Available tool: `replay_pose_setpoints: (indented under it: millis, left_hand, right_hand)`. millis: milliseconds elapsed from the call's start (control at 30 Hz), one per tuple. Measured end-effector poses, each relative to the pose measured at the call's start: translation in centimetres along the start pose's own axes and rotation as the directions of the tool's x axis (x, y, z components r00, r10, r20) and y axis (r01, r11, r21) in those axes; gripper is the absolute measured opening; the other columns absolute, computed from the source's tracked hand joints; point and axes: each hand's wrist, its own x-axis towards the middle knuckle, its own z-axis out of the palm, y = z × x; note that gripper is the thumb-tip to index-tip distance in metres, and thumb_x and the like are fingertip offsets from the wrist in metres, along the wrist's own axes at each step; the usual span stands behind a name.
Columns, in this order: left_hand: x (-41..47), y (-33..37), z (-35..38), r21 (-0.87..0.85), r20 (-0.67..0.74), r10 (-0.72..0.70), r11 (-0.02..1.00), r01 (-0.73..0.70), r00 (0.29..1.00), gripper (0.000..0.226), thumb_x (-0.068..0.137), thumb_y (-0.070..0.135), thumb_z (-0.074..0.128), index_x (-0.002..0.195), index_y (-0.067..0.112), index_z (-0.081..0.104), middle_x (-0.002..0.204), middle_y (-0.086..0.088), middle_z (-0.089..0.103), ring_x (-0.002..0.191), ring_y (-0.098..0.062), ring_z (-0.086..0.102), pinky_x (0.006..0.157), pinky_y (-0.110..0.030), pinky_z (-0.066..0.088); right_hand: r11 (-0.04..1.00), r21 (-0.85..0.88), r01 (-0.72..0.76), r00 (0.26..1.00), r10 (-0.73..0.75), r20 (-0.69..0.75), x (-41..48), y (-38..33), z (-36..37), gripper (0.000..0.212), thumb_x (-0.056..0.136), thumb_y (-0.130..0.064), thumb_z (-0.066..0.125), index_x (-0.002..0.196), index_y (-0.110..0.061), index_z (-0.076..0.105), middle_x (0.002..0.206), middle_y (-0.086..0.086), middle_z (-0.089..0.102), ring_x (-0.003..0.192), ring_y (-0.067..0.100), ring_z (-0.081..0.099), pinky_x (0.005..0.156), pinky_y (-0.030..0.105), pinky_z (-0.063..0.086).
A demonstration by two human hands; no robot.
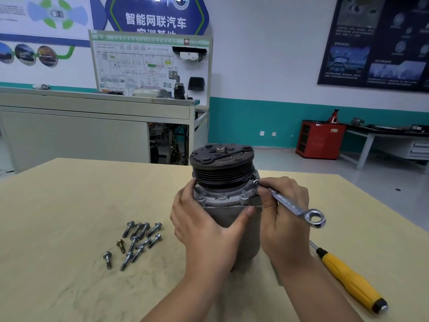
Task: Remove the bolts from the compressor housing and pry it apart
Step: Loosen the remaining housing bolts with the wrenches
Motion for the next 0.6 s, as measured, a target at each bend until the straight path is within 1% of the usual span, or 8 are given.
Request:
replay_pose_setpoints:
  millis: [100,133,233,333,400,433,533,600]
  left_hand:
    - [0.1,0.1,-0.1,-0.01,0.0,-0.012,1.0,0.012,1.0,0.115,0.044,0.081,0.053,0.141,0.024,0.029,0.14,-0.001,0.031,0.131,-0.014,0.022,0.106,-0.036,0.021]
    - [0.1,0.1,-0.1,-0.012,0.0,-0.016,1.0,0.016,1.0,0.116,0.043,0.082,0.053,0.141,0.024,0.029,0.14,-0.001,0.031,0.131,-0.014,0.021,0.106,-0.036,0.021]
    - [0.1,0.1,-0.1,-0.018,0.015,-0.026,0.999,0.027,1.0,0.118,0.04,0.084,0.054,0.141,0.029,0.026,0.139,0.003,0.028,0.13,-0.007,0.018,0.107,-0.035,0.02]
    - [0.1,-0.1,-0.1,0.005,0.024,-0.01,1.0,0.01,1.0,0.118,0.042,0.089,0.058,0.139,0.032,0.022,0.138,0.007,0.026,0.13,-0.007,0.017,0.106,-0.033,0.02]
    - [0.1,-0.3,0.0,0.036,0.019,0.008,0.999,-0.008,1.0,0.113,0.045,0.084,0.053,0.14,0.031,0.023,0.139,0.006,0.028,0.13,-0.009,0.019,0.106,-0.034,0.02]
    - [0.0,-0.3,0.0,0.04,0.013,0.014,0.999,-0.015,1.0,0.112,0.046,0.083,0.053,0.14,0.03,0.024,0.139,0.004,0.029,0.13,-0.01,0.021,0.107,-0.036,0.021]
    - [0.1,-0.5,0.0,0.037,-0.005,0.03,0.999,-0.03,1.0,0.112,0.047,0.081,0.055,0.142,0.027,0.028,0.138,0.002,0.033,0.129,-0.012,0.025,0.106,-0.039,0.023]
    - [0.1,-0.7,0.1,0.048,-0.005,0.035,0.998,-0.035,0.999,0.113,0.048,0.081,0.055,0.142,0.027,0.027,0.139,0.002,0.033,0.129,-0.012,0.025,0.106,-0.041,0.024]
  right_hand:
    - [0.955,0.218,-0.2,0.977,0.21,-0.024,0.1,0.1,-0.1,0.021,0.096,-0.029,0.042,0.088,-0.02,0.059,0.077,-0.017,0.057,0.072,0.006,0.056,0.065,0.013,0.043]
    - [0.909,0.312,-0.277,0.956,0.292,-0.002,0.3,0.2,-0.2,0.017,0.096,-0.026,0.043,0.086,-0.025,0.057,0.069,-0.016,0.057,0.069,0.002,0.056,0.062,0.012,0.043]
    - [0.761,0.458,-0.46,0.872,0.485,0.07,1.4,1.0,-0.2,0.027,0.098,-0.027,0.038,0.08,-0.023,0.058,0.061,-0.013,0.059,0.058,-0.002,0.054,0.054,0.008,0.041]
    - [0.609,0.458,-0.648,0.753,0.604,0.262,3.2,2.4,0.2,0.037,0.102,-0.027,0.036,0.074,-0.017,0.059,0.047,-0.009,0.052,0.049,0.001,0.048,0.052,0.016,0.041]
    - [0.458,0.458,-0.762,0.642,0.623,0.446,4.1,3.5,0.5,0.039,0.1,-0.029,0.037,0.072,-0.013,0.059,0.043,-0.007,0.045,0.05,0.01,0.044,0.055,0.026,0.035]
    - [0.414,0.441,-0.797,0.602,0.609,0.517,4.5,3.9,0.7,0.039,0.1,-0.03,0.038,0.072,-0.011,0.059,0.043,-0.007,0.042,0.05,0.013,0.041,0.056,0.029,0.032]
    - [0.402,0.36,-0.842,0.536,0.542,0.648,5.7,4.8,0.8,0.039,0.099,-0.03,0.039,0.071,-0.01,0.058,0.043,-0.005,0.04,0.046,0.011,0.039,0.055,0.028,0.031]
    - [0.339,0.398,-0.852,0.522,0.524,0.673,6.1,4.9,0.9,0.037,0.098,-0.029,0.042,0.071,-0.01,0.058,0.045,-0.005,0.041,0.043,0.009,0.039,0.049,0.022,0.033]
